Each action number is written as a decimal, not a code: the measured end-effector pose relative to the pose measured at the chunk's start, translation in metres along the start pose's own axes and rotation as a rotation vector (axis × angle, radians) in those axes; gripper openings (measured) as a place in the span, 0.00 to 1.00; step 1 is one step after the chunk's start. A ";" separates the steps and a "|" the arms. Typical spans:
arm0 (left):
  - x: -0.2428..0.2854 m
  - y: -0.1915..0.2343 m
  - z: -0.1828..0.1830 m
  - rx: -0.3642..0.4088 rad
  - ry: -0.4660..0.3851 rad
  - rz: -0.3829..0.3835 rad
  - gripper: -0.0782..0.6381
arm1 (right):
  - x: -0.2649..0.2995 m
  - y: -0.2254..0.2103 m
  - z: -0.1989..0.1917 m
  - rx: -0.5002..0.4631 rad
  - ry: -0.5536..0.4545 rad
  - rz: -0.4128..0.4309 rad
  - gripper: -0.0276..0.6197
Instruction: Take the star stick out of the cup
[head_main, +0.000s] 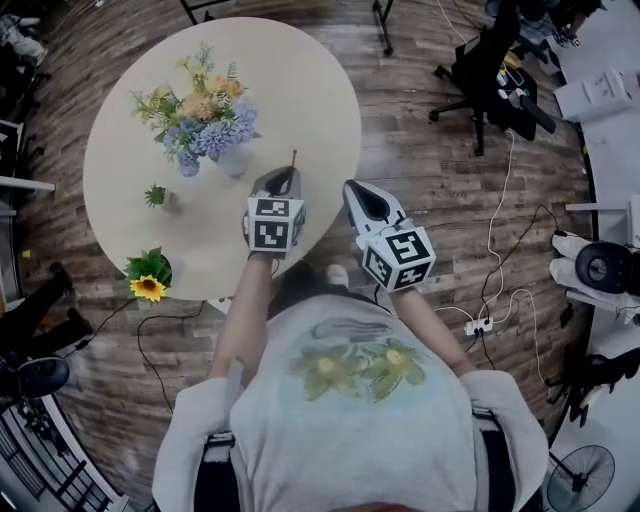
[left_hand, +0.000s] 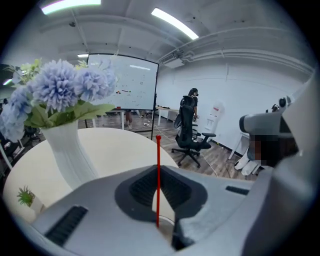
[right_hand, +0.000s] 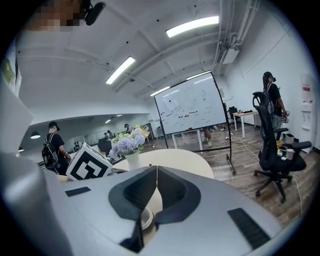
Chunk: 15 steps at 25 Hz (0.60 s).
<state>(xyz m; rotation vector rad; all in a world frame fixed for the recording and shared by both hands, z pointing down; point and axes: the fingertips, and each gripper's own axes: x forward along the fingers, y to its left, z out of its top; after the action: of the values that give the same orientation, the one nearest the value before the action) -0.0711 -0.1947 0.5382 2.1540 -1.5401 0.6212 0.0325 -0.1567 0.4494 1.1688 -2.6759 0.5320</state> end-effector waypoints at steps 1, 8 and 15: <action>-0.002 0.002 0.000 -0.008 -0.005 0.006 0.13 | 0.000 0.002 0.000 -0.001 0.000 0.005 0.07; -0.022 0.010 0.011 -0.040 -0.065 0.050 0.13 | -0.002 0.013 -0.001 -0.010 0.000 0.037 0.07; -0.044 0.016 0.027 -0.068 -0.142 0.069 0.13 | -0.003 0.023 -0.003 -0.018 -0.003 0.058 0.07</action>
<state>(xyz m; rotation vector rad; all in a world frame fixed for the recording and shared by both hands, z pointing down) -0.0961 -0.1812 0.4919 2.1413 -1.6900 0.4390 0.0172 -0.1388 0.4454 1.0912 -2.7181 0.5146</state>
